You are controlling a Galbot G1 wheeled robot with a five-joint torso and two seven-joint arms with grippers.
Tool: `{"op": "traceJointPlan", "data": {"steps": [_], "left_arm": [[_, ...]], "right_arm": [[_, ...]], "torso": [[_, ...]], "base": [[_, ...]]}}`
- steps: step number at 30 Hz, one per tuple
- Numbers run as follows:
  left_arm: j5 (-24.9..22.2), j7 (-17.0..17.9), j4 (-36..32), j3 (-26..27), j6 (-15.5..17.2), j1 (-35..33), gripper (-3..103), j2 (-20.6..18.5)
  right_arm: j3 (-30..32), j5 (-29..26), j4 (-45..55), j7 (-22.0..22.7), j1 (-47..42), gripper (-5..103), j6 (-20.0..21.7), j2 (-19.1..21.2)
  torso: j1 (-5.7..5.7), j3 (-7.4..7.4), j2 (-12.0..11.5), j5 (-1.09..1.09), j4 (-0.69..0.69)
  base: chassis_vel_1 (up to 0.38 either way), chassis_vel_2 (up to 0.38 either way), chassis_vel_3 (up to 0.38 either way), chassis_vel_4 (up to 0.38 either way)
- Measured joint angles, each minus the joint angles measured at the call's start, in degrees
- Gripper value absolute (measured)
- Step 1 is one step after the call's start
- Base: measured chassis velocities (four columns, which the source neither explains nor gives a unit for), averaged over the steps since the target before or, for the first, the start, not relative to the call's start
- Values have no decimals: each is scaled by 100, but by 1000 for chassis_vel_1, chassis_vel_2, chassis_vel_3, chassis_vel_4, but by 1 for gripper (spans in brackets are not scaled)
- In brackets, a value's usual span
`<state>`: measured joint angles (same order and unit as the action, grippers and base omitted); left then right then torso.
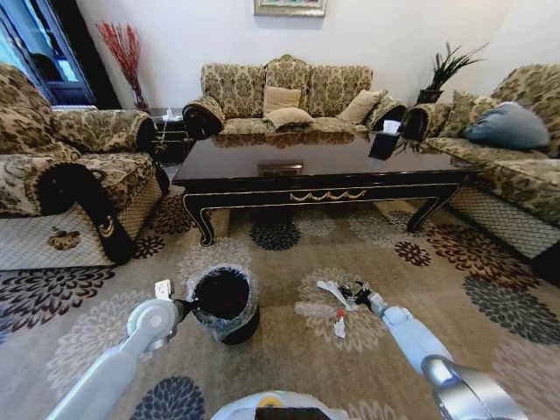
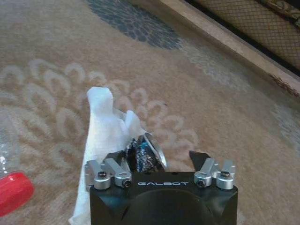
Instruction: Move to the front of the table and pick up the trash from the floor, then place it into the trash bin.
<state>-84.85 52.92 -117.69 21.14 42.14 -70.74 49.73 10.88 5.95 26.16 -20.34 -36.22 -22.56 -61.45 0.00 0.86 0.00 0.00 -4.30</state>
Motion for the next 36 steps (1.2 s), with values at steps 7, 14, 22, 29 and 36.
{"op": "traceJointPlan", "data": {"steps": [7, 14, 22, 29, 36], "left_arm": [[10, -4, -37, 41, 0, -34, 0, 4], [9, -10, -26, 49, 0, -31, 0, 8], [10, -13, -10, 31, 0, -14, 0, 37], [19, -13, -12, -7, 0, 1, 0, 59], [18, -2, -3, -243, 0, 199, 0, 45]], "right_arm": [[-71, 90, -40, 8, 18, 54, -20, -50], [-72, 84, -68, 8, 42, 32, -20, -38], [-57, -65, -6, -3, 22, 22, -8, -3], [-79, -597, 689, -58, -314, 22, 43, 252], [29, -1376, 2255, -154, -1290, 22, 125, 653]], "torso": [[0, 0, 0, 0, 0], [0, 0, 0, 0, 0], [0, 0, 0, 0, 0], [0, 0, 0, 0, 1], [0, 0, 0, 3, -2]], "base": [[0, 0, 0, 0], [0, 0, 0, 0], [0, 0, 0, 0], [0, 0, 0, 0], [0, 0, 0, 0]]}}
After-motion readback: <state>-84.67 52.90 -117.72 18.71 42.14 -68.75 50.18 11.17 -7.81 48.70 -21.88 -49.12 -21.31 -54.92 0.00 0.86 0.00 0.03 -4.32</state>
